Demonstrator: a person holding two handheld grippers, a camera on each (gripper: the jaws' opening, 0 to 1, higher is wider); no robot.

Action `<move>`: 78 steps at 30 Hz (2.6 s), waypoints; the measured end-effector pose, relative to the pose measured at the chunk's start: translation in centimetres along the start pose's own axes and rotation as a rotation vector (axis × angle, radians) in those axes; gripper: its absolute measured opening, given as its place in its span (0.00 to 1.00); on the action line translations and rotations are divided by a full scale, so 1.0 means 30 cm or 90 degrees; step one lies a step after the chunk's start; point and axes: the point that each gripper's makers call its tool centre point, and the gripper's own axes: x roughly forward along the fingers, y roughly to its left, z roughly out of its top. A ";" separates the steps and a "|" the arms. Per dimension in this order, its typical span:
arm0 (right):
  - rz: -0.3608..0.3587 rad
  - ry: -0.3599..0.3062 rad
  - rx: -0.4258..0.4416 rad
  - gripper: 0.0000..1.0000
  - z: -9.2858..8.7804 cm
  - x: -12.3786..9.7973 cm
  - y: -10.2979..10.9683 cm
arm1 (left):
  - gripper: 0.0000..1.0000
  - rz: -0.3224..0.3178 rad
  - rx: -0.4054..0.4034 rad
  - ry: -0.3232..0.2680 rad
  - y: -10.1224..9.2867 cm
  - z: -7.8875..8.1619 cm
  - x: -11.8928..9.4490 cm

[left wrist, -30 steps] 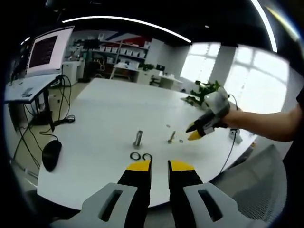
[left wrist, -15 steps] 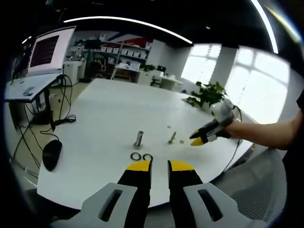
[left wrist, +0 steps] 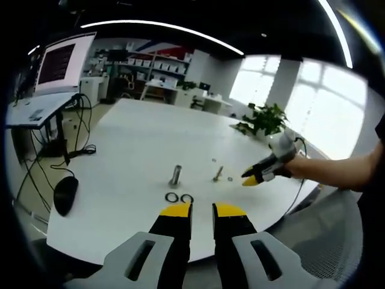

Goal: Place the washer onto the threaded stud by aligning its center hole with the stud, sliding it down to the base, and recovering from edge contact or off-axis alignment until the washer reaches the visible bottom stop.

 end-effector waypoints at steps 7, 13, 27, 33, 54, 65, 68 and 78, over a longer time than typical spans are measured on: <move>-0.036 0.023 -0.002 0.28 -0.036 0.010 -0.045 | 0.11 0.001 0.000 0.005 0.001 -0.004 0.002; -0.047 0.036 -0.001 0.28 -0.049 0.018 -0.067 | 0.11 0.001 -0.001 0.009 0.000 -0.007 0.003; -0.074 0.070 -0.007 0.28 -0.077 0.060 -0.128 | 0.11 0.002 -0.002 0.019 0.002 -0.014 0.007; -0.068 0.100 -0.011 0.29 -0.094 0.084 -0.146 | 0.11 0.003 -0.003 0.020 0.003 -0.014 0.007; 0.005 0.219 -0.064 0.30 -0.097 0.110 -0.186 | 0.11 0.006 -0.005 0.023 0.007 -0.016 0.008; 0.023 0.246 -0.100 0.30 -0.080 0.106 -0.187 | 0.11 0.006 -0.006 0.022 0.007 -0.015 0.007; 0.023 0.255 -0.119 0.29 -0.076 0.108 -0.189 | 0.11 0.006 -0.006 0.022 0.008 -0.015 0.007; 0.023 0.253 -0.127 0.28 -0.071 0.123 -0.185 | 0.11 0.006 -0.006 0.022 0.008 -0.015 0.007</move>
